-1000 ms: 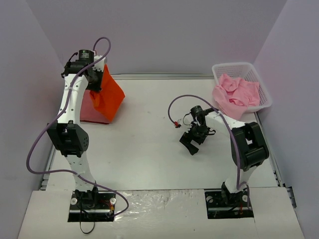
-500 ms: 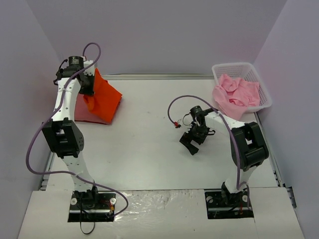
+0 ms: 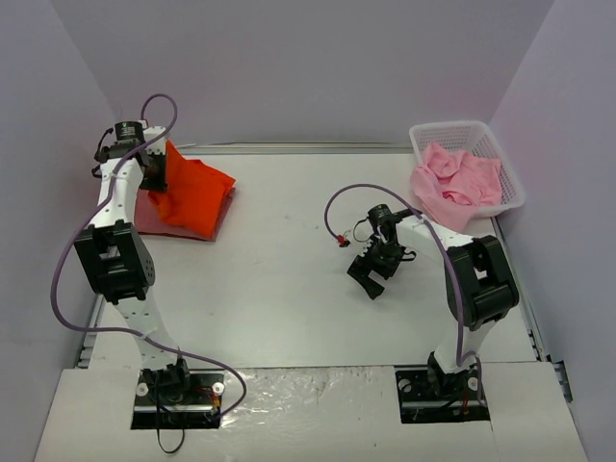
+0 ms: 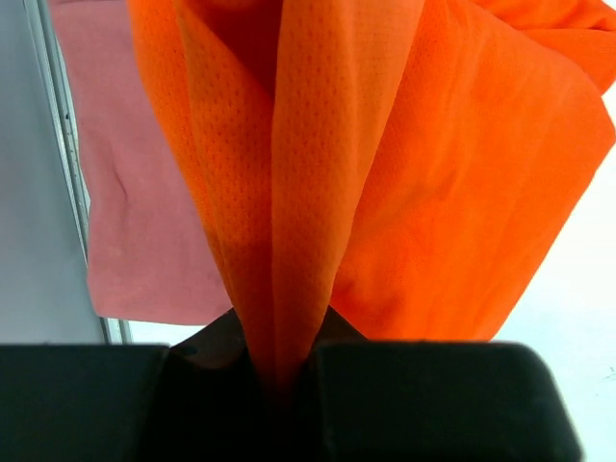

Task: Fold and stack the t-shirts
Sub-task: Put the neatly folded tshirt into the corner of the board with the left arm

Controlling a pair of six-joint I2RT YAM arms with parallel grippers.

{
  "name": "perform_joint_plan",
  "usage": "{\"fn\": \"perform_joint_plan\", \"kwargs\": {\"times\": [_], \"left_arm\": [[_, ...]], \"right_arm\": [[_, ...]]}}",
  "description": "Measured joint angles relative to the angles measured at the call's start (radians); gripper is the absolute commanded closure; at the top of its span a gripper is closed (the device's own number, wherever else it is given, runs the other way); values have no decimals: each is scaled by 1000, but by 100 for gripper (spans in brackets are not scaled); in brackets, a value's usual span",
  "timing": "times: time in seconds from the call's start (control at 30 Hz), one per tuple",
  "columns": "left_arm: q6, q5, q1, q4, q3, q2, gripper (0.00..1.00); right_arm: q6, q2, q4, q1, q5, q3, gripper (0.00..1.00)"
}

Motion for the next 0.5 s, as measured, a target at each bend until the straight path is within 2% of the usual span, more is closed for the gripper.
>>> {"fn": "perform_joint_plan", "kwargs": {"times": [0.07, 0.1, 0.2, 0.27, 0.3, 0.37, 0.5], "left_arm": [[2, 3, 6, 11, -12, 4, 97], [5, 6, 8, 15, -16, 7, 94], [19, 0, 13, 39, -47, 10, 61], [26, -13, 16, 69, -82, 10, 57], [25, -29, 19, 95, -110, 6, 45], [27, -74, 30, 156, -189, -15, 34], [22, -168, 72, 211, -278, -92, 27]], "right_arm": [[1, 1, 0, 0, 2, 0, 0], [2, 2, 0, -1, 2, 1, 0], [3, 5, 0, -5, 5, 3, 0], [4, 7, -1, -6, 10, 5, 0], [6, 8, -1, -6, 11, 6, 0], [7, 9, -1, -6, 12, 7, 0], [8, 9, -1, -6, 13, 8, 0]]}}
